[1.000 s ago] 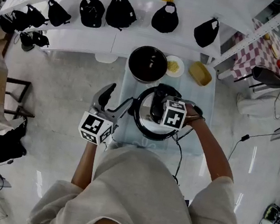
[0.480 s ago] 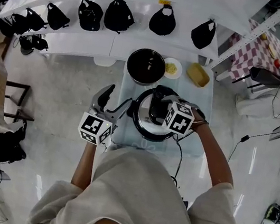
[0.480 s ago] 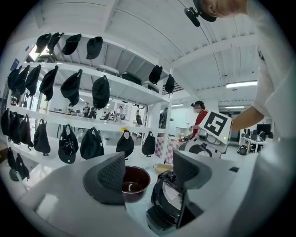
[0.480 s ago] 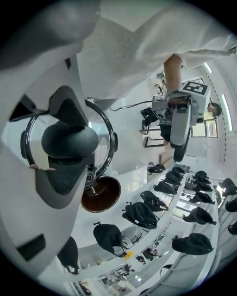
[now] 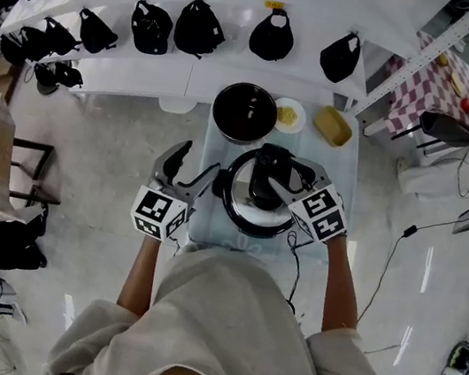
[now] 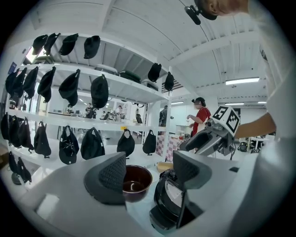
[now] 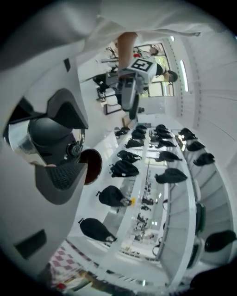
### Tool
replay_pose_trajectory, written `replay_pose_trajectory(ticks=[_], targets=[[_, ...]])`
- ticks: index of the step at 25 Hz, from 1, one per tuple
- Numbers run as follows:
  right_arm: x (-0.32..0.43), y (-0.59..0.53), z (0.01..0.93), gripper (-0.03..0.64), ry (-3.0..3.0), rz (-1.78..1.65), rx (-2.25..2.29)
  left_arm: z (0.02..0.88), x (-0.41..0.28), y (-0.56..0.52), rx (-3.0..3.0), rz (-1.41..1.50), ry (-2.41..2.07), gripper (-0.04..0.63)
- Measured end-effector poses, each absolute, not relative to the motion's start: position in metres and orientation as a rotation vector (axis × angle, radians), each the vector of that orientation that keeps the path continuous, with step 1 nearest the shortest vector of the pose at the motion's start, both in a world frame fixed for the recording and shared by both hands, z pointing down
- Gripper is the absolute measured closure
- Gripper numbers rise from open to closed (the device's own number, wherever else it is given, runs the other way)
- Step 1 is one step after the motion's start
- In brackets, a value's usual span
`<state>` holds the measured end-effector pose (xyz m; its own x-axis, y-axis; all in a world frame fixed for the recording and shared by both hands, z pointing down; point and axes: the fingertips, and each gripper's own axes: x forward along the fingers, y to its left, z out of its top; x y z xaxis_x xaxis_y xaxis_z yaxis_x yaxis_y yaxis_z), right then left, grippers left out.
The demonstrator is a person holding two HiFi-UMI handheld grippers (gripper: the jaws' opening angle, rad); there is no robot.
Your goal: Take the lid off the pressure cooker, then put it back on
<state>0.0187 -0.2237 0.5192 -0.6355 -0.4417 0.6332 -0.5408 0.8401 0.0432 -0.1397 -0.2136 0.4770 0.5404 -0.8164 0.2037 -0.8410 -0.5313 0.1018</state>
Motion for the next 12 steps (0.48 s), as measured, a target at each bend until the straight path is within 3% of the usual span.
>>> replay_pose_trajectory(ticks=[7,12], targets=[[0.077,-0.245,0.478,0.462,-2.455,0.26,1.272,0.476,-0.135,-0.219,2.596,0.218,-1.407,0.31],[0.114,-0.242,0.463,0.56,-2.415,0.247,1.511,0.476,-0.138,-0.222,2.593,0.252,-1.431,0.441]])
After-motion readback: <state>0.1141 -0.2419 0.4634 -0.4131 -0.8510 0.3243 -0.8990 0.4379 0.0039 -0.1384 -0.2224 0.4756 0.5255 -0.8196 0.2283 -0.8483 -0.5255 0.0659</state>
